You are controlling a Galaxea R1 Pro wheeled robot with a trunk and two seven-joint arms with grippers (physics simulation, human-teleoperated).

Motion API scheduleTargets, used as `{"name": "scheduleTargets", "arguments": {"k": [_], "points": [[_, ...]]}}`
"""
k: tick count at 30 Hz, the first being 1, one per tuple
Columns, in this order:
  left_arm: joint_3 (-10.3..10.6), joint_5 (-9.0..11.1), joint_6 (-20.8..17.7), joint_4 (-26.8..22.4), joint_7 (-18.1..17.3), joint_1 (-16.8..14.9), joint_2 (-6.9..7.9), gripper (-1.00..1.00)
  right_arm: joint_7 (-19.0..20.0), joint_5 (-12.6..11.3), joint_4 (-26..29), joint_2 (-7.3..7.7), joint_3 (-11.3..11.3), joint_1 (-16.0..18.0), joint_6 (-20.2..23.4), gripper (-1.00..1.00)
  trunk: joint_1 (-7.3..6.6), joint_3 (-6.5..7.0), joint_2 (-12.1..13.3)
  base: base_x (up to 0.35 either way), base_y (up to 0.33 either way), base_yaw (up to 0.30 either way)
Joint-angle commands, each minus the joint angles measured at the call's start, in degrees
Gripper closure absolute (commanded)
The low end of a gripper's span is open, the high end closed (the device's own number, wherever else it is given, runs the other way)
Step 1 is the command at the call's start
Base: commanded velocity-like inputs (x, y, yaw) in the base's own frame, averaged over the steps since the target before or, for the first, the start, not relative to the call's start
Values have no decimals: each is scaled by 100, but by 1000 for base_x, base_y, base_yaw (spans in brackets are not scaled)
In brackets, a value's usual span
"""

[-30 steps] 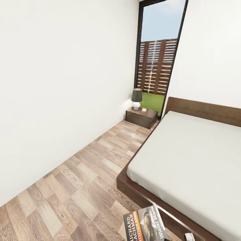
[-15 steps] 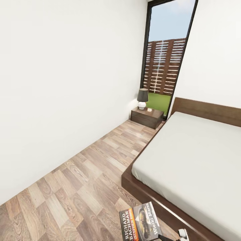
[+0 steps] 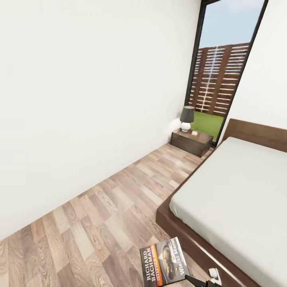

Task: In the bedroom, move the book from the bed onto either nightstand, and place the two sandals side by side next to the bed.

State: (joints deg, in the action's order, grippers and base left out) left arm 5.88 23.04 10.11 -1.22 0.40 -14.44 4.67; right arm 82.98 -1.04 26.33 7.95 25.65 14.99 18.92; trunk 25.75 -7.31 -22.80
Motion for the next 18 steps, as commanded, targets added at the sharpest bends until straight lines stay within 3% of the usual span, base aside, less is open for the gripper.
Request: {"name": "scheduleTargets", "arguments": {"k": [1, 7, 12, 18], "points": [[49, 43, 17, 6, 4, -6, 0, -100, -5, -8, 2, -21, -6, 14, 60, 100, 3, -13, -12, 0, 0, 279], [50, 43, 17, 8, 4, -6, -1, -100, -216, -10, 3, -103, -259, 87, 60, 100, 3, -25, -12, 0, 0, 280], [52, 43, 17, 8, 4, -6, -1, -100, -280, -10, 4, -137, -341, 146, 64, 100, 3, -35, -12, 0, 0, 280], [52, 43, 17, 8, 4, -4, -1, -100, -762, -10, 4, -344, -618, 394, 76, 100, 3, -47, -12, 0, 0, 280]]}}
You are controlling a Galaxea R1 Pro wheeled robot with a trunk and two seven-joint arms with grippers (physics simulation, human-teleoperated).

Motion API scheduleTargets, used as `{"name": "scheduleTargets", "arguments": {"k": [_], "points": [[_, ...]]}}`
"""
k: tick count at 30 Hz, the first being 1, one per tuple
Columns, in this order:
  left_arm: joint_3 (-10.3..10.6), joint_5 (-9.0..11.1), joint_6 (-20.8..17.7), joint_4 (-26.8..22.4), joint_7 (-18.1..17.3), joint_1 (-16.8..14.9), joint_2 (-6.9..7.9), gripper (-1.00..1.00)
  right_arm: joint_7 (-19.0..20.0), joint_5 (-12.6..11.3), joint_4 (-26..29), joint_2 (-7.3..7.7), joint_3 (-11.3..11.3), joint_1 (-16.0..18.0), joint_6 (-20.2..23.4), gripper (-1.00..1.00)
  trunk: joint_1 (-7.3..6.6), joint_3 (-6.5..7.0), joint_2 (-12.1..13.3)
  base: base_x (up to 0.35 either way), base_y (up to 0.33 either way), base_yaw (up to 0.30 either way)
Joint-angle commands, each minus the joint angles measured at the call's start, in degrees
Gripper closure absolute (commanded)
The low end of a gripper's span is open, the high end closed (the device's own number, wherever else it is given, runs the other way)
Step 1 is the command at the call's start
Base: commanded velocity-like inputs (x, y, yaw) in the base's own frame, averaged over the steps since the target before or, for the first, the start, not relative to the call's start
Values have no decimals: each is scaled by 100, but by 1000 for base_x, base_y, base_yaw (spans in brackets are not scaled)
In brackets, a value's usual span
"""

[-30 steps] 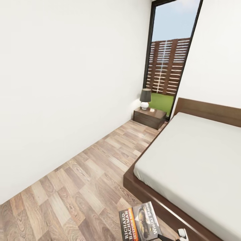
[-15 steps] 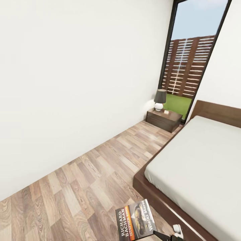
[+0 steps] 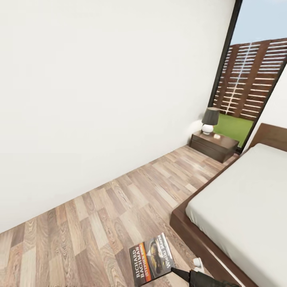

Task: In the bedroom, move the book from the bed onto either nightstand, and place the two sandals side by side next to the bed.

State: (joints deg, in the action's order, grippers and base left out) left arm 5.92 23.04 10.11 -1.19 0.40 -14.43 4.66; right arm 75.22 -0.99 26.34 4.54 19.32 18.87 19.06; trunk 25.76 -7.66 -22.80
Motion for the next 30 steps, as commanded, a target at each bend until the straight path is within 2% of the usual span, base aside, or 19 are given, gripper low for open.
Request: {"name": "scheduleTargets", "arguments": {"k": [1, 6, 9, 14, 17, 21, 26, 30], "points": [[48, 43, 17, 5, 4, -6, 0, -100, -72, -15, 3, -34, -38, 44, 67, 100, 3, -14, -12, 0, 0, 280], [48, 43, 18, 1, 4, -7, 0, -100, -648, -15, 3, -245, -373, 309, 105, 100, 3, -24, -12, 0, 0, 280], [45, 43, 18, 0, 4, -7, 3, -100, -779, -15, 3, -297, -444, 378, 112, 100, 3, -30, -12, 0, 0, 280], [41, 43, 18, -3, 11, -7, 8, -100, -1434, -17, -6, -522, -688, 555, 136, 100, 3, -40, -12, 0, 0, 280], [46, 43, 18, -3, 14, -7, 4, -100, -1836, -21, -8, -653, -759, 622, 145, 100, 3, -47, -12, 0, 0, 280], [46, 43, 17, 2, 19, -7, 2, -100, -2043, -18, -7, -772, -793, 717, 152, 100, 3, -56, -12, 0, 0, 276], [45, 43, 21, 3, 21, -7, 0, -100, -2228, -16, -11, -847, -810, 787, 157, 100, 3, -68, -12, 0, 0, 274], [48, 43, 24, 4, 21, -7, 0, -100, -2520, -21, -14, -872, -820, 809, 157, 100, 3, -79, -12, 0, 0, 273]]}}
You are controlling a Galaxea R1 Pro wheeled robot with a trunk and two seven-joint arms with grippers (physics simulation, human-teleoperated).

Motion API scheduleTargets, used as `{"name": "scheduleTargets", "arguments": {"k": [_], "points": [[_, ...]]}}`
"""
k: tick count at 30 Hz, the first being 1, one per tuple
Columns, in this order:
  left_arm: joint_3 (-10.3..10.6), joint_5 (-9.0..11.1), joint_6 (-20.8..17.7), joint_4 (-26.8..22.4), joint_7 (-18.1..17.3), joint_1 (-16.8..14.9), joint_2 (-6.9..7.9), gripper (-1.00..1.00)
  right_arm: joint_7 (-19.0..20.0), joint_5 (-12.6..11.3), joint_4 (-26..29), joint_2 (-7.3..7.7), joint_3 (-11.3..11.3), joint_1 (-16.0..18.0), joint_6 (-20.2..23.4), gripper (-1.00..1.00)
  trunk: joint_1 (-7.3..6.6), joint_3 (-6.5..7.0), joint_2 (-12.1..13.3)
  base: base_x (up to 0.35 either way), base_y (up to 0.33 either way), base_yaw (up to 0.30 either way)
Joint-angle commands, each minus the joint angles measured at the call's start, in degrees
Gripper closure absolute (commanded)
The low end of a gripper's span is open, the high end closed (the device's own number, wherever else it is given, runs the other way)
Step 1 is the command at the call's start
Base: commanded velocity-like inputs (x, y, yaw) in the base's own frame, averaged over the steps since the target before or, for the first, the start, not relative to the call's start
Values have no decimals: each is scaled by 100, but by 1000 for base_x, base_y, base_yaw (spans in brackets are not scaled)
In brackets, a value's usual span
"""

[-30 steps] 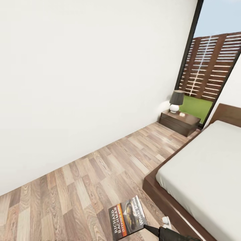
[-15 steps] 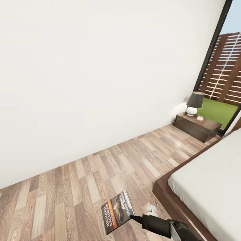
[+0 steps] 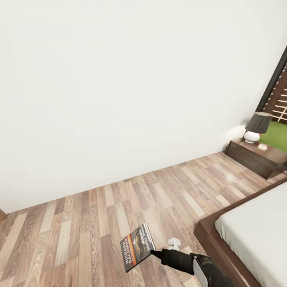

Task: In the bedroom, move the book from the bed onto either nightstand, and place the two sandals side by side next to the bed.

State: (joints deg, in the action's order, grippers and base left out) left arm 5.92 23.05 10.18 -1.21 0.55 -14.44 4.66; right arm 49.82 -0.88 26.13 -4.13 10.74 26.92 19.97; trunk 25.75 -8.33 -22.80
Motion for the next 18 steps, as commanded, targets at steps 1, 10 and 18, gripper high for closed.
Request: {"name": "scheduleTargets", "arguments": {"k": [1, 10, 18], "points": [[49, 42, 18, 6, 6, -6, 0, -100, -16, -32, 7, -8, 37, 4, 65, 100, 3, -14, -12, 0, 0, 273], [48, 42, 19, 4, 6, -5, 0, -100, -162, -29, 3, -15, 39, 6, 60, 100, 3, -38, -12, 0, 0, 273], [50, 46, 19, -2, 6, -6, 2, -100, -175, -23, -2, 1, 42, 6, 43, 100, 3, -58, -12, 0, 0, 273]]}}
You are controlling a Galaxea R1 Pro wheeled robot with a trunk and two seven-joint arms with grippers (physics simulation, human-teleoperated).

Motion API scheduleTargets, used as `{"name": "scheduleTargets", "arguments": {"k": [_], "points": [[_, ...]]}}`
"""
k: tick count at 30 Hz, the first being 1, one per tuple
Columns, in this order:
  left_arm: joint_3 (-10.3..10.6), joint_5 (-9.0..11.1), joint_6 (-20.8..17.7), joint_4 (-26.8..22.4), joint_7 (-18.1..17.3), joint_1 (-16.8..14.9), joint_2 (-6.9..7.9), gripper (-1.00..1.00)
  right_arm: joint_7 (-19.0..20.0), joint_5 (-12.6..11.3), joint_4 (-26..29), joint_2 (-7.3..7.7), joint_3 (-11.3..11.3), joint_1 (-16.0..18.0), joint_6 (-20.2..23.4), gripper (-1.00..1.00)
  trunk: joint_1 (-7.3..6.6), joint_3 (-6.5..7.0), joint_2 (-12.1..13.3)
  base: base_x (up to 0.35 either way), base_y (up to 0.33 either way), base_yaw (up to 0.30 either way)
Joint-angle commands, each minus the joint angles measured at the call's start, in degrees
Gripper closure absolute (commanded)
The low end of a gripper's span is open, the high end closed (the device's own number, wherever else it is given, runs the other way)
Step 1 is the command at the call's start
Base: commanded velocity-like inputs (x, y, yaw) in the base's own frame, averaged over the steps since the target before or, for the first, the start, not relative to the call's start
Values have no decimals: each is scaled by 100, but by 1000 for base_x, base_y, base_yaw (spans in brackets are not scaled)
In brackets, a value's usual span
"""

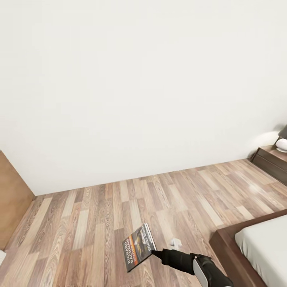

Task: In the bedroom, move the book from the bed onto either nightstand, and place the two sandals side by side next to the bed.

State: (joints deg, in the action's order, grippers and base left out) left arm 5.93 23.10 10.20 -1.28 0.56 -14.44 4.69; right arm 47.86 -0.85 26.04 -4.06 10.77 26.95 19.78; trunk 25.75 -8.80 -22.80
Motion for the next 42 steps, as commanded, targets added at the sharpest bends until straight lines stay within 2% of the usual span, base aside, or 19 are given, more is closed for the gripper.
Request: {"name": "scheduleTargets", "arguments": {"k": [1, 17, 30, 42], "points": [[49, 42, 17, 5, 6, -6, 1, -100, 21, -27, 7, -4, 39, 3, 60, 100, 3, -13, -12, 0, 0, 275], [57, 46, 17, 5, 6, -6, 3, -100, 93, -53, -2, 34, 80, 1, 7, 100, 3, -19, -12, 0, 0, 238], [75, 38, 17, -3, -2, -6, 4, -100, 94, -75, -16, 49, 106, -9, 0, 100, 3, -19, -12, 110, 0, 24], [218, 44, 17, -4, 5, -6, 5, -100, 60, -82, -43, 46, 108, -14, -6, 100, 3, -2, -12, 22, 0, -52]]}}
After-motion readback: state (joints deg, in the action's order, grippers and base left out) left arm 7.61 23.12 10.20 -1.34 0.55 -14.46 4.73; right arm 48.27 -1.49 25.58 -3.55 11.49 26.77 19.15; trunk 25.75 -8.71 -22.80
